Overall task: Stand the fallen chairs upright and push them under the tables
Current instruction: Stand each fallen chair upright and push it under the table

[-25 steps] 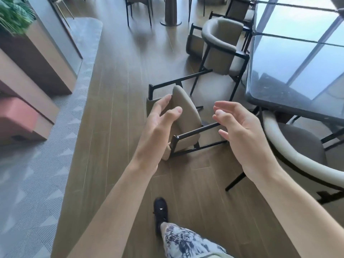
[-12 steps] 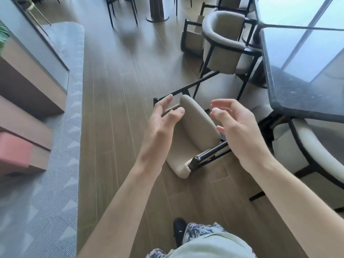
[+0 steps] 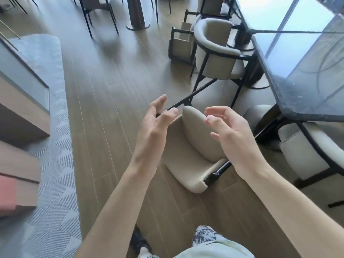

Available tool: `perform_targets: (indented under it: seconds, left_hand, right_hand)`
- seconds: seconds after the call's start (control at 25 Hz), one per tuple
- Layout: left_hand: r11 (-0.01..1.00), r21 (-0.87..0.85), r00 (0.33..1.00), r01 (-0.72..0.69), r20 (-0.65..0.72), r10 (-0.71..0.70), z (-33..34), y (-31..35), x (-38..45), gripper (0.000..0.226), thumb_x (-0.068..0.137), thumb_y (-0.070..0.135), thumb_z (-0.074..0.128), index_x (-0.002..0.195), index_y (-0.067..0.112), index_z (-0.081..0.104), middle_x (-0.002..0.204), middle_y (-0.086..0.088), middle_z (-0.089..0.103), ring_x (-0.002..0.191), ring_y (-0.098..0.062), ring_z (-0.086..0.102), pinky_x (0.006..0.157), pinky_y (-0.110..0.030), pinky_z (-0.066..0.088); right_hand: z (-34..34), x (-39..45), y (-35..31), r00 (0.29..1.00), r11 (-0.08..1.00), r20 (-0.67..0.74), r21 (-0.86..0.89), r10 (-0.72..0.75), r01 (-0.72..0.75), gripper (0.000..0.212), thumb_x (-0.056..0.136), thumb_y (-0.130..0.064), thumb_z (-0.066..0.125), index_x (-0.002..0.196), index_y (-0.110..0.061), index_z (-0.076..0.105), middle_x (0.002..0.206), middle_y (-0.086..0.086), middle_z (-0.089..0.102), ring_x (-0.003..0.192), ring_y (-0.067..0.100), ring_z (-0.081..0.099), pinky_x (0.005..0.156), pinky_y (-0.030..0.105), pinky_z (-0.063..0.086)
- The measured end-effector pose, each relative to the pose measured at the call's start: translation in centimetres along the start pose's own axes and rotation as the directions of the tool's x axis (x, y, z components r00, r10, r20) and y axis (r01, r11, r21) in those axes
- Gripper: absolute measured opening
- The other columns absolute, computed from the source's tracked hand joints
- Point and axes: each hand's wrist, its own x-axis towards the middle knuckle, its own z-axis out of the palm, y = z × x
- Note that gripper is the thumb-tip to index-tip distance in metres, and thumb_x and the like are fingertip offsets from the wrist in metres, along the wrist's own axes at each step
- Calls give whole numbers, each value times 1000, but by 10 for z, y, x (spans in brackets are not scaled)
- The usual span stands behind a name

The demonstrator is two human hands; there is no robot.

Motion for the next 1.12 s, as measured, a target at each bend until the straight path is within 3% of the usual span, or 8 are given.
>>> perform_targets:
  seconds: [0.16, 0.28, 0.56, 0.8, 1.12]
  left_hand:
    - [999, 35, 996, -9, 88, 6, -80, 7, 26, 77, 71, 58, 60, 143, 37, 49, 134, 30, 55, 114, 21, 53, 117, -37, 35]
    - [998, 56, 987, -17, 161, 8, -151, 13, 47, 66, 81, 49, 59, 144, 35, 49, 114, 42, 62, 115, 20, 53, 116, -35, 36]
    - [999, 32, 980, -40, 195, 33, -222, 17, 72, 66, 81, 46, 57, 145, 33, 48, 133, 29, 53, 117, 20, 51, 111, -27, 40]
    - [998, 40, 975, -57, 217, 47, -255, 17, 98, 70, 79, 52, 58, 146, 38, 45, 147, 21, 47, 128, 10, 49, 115, -33, 39]
    - [995, 75, 940, -65, 339, 36, -250, 22, 169, 74, 74, 58, 60, 144, 39, 47, 132, 34, 53, 123, 17, 48, 114, -31, 40]
  right_hand:
    - [76, 0, -19, 997, 999, -82, 34, 7, -4, 19, 99, -28, 57, 115, -29, 67, 113, -16, 70, 112, 0, 63, 104, 41, 49]
    - [146, 1, -37, 988, 998, -155, 61, 15, -6, 18, 100, -27, 56, 114, -29, 67, 113, -15, 70, 112, 3, 63, 104, 42, 49]
    - [219, -3, -59, 985, 999, -171, 50, 9, -1, 19, 99, -26, 57, 116, -29, 66, 113, -16, 70, 111, -1, 63, 104, 40, 49]
    - [254, 15, -67, 976, 997, -216, 74, 17, -1, 18, 99, -25, 58, 114, -29, 67, 112, -17, 70, 109, -4, 63, 105, 41, 49]
    - [268, 69, -74, 942, 991, -333, 132, 37, 8, 18, 98, -27, 60, 114, -29, 67, 112, -17, 70, 105, -10, 61, 104, 37, 49]
